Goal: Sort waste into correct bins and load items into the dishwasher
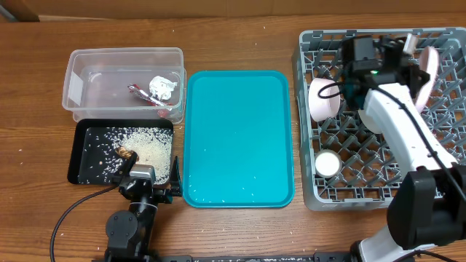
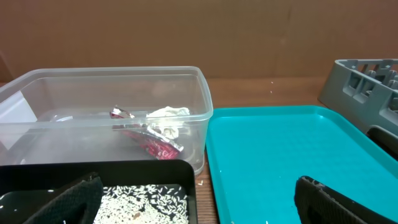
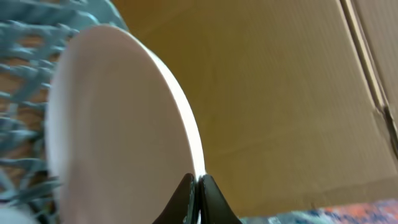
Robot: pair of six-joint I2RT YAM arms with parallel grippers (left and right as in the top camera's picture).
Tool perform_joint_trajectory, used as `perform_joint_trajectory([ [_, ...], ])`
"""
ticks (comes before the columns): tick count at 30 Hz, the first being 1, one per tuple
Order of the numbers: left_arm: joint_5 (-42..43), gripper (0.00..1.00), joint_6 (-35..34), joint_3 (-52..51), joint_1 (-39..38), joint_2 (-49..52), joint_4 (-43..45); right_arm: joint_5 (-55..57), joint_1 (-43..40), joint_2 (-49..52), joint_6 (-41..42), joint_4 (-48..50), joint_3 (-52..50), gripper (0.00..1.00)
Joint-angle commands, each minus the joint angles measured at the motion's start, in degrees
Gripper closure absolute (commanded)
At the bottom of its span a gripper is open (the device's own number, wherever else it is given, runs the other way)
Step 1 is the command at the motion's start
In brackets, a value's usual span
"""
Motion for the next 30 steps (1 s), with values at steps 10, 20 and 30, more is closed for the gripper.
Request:
perform_joint_trajectory([
  [10,-0.22,0.0,1.25,-0.76,-0.33,-0.59,0.22,-2.95,3.61,-3.17,0.74,4.98,0.52,0.6],
  [20,-0.22,0.0,1.25,-0.76,-0.33,-0.59,0.22,-10.05,17.14,-19.1,0.76,7.98,0.52,0.28],
  [30,-0.22,0.0,1.25,-0.76,-0.33,-0.59,0.22,-37.29,44.44,-36.85,14.82,-5.31,0.5,0.0],
])
